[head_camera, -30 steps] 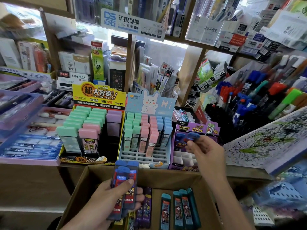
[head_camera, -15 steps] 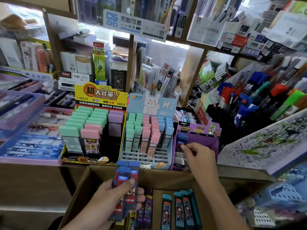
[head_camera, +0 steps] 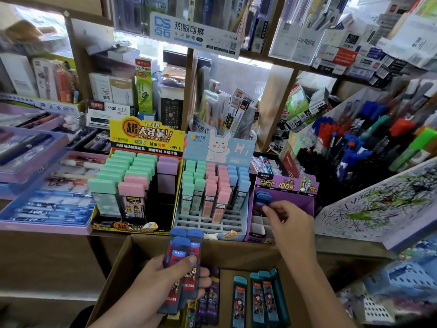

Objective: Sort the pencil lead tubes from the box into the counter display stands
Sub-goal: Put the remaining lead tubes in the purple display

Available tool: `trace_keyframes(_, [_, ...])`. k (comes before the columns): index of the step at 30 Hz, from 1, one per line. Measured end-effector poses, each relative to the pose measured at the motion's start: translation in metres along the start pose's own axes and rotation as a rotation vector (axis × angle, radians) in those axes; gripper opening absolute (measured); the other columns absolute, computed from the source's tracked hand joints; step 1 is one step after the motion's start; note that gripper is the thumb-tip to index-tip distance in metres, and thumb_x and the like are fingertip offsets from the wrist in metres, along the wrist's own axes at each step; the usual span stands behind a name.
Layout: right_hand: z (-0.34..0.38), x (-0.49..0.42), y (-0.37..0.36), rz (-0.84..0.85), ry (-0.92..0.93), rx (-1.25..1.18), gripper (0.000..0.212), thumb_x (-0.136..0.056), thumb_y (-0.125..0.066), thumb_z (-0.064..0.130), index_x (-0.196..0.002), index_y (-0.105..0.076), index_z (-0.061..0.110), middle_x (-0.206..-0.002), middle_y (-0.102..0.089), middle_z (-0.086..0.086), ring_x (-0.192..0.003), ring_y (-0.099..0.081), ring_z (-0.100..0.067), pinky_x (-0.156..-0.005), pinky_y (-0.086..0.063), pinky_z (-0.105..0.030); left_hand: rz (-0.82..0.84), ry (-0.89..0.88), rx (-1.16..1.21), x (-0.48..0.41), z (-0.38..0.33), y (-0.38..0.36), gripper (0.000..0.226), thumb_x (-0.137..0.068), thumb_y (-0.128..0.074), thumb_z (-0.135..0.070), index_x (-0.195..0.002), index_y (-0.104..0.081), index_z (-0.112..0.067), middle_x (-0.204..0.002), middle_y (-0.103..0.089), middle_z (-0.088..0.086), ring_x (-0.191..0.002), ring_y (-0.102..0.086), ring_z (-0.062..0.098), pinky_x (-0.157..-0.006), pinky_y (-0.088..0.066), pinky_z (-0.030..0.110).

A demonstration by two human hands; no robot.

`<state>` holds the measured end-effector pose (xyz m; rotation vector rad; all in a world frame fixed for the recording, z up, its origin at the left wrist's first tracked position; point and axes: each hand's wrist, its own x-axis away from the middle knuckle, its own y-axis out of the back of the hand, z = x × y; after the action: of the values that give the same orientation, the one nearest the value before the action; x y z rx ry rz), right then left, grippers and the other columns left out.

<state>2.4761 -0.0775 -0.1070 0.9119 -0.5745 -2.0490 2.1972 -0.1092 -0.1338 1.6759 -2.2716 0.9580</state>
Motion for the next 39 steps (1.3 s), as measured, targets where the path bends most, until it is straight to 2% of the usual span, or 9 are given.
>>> trace_keyframes(3, [0.005,0.009,0.009,-0.046,0.013,-0.085,0.006,-0.092,-0.075,0.025,-0.096,-0.072,0.029,-0.082,-0.069,0.02,-0.081,-0.066,0.004,-0.07,-0.057,-0.017,-0.002,0.001,0.0,0.001,-0.001,-0.001,0.046,-0.08,-0.077,-0.019,-0.12,-0.065,-0.002,-0.103,-0.075,0.03,-0.094,-0.076,0.042,-0.072,-0.064,0.045])
trace_keyframes(6, [0.016,0.023,0.019,-0.019,-0.008,-0.217,0.01,-0.091,-0.077,0.022,-0.087,-0.073,0.03,-0.075,-0.071,0.017,-0.078,-0.068,0.002,-0.066,-0.055,-0.013,-0.012,-0.011,-0.008,0.0,-0.001,0.0,0.048,-0.075,-0.08,-0.018,-0.117,-0.067,0.001,-0.097,-0.074,0.032,-0.085,-0.077,0.041,-0.066,-0.063,0.042])
trace_keyframes(13, [0.05,0.064,0.014,0.607,-0.204,-0.401,0.007,-0.09,-0.073,0.037,-0.089,-0.075,0.044,-0.08,-0.078,0.007,-0.062,-0.068,-0.003,-0.06,-0.053,-0.015,-0.015,0.009,-0.042,0.0,0.001,-0.002,0.053,-0.068,-0.084,-0.021,-0.115,-0.068,-0.003,-0.094,-0.075,0.032,-0.084,-0.077,0.042,-0.069,-0.064,0.044])
trace_keyframes(18, [0.058,0.083,-0.004,0.785,-0.366,-0.532,0.007,-0.091,-0.077,0.038,-0.089,-0.08,0.033,-0.082,-0.078,0.0,-0.061,-0.064,-0.003,-0.056,-0.048,-0.014,0.082,0.049,-0.065,0.003,0.0,-0.003,0.036,-0.069,-0.087,-0.027,-0.102,-0.08,-0.013,-0.106,-0.075,0.029,-0.097,-0.076,0.041,-0.073,-0.064,0.042])
trace_keyframes(21, [0.059,0.086,-0.01,0.761,-0.405,-0.572,0.016,-0.088,-0.08,0.038,-0.088,-0.081,0.022,-0.083,-0.076,-0.008,-0.063,-0.063,-0.008,-0.055,-0.047,-0.017,0.109,0.035,-0.072,0.003,0.001,-0.004,0.027,-0.077,-0.082,-0.027,-0.102,-0.081,-0.018,-0.108,-0.075,0.028,-0.099,-0.075,0.041,-0.076,-0.063,0.042])
trace_keyframes(27, [0.058,0.088,-0.013,0.778,-0.437,-0.58,0.019,-0.087,-0.081,0.036,-0.087,-0.079,0.017,-0.075,-0.073,-0.001,-0.065,-0.063,-0.009,-0.057,-0.048,-0.02,0.107,-0.014,-0.097,0.002,0.001,-0.009,0.023,-0.082,-0.074,-0.026,-0.104,-0.081,-0.021,-0.11,-0.077,0.02,-0.101,-0.075,0.037,-0.08,-0.063,0.044])
trace_keyframes(31, [0.054,0.085,-0.009,0.733,-0.468,-0.696,0.017,-0.089,-0.08,0.027,-0.089,-0.077,0.01,-0.079,-0.074,-0.006,-0.065,-0.064,-0.015,-0.055,-0.05,-0.024,0.07,0.0,-0.033,0.003,0.002,-0.01,0.027,-0.091,-0.069,-0.021,-0.117,-0.072,-0.012,-0.106,-0.077,0.023,-0.095,-0.077,0.039,-0.067,-0.064,0.042])
trace_keyframes(35, [0.044,0.075,0.008,0.592,-0.386,-0.754,0.006,-0.093,-0.075,0.018,-0.087,-0.077,0.017,-0.083,-0.076,-0.013,-0.066,-0.067,-0.019,-0.059,-0.055,-0.025,-0.007,0.008,0.061,0.003,0.003,-0.009,0.045,-0.079,-0.074,-0.021,-0.118,-0.065,-0.001,-0.098,-0.076,0.027,-0.092,-0.076,0.043,-0.065,-0.064,0.047])
trace_keyframes(39, [0.031,0.058,0.028,0.385,-0.265,-0.707,0.017,-0.091,-0.073,0.014,-0.091,-0.079,0.03,-0.083,-0.076,-0.01,-0.067,-0.07,-0.017,-0.06,-0.058,-0.022,-0.035,0.022,0.081,0.003,0.0,-0.007,0.052,-0.075,-0.074,-0.027,-0.114,-0.064,0.006,-0.086,-0.073,0.028,-0.082,-0.077,0.041,-0.059,-0.062,0.042])
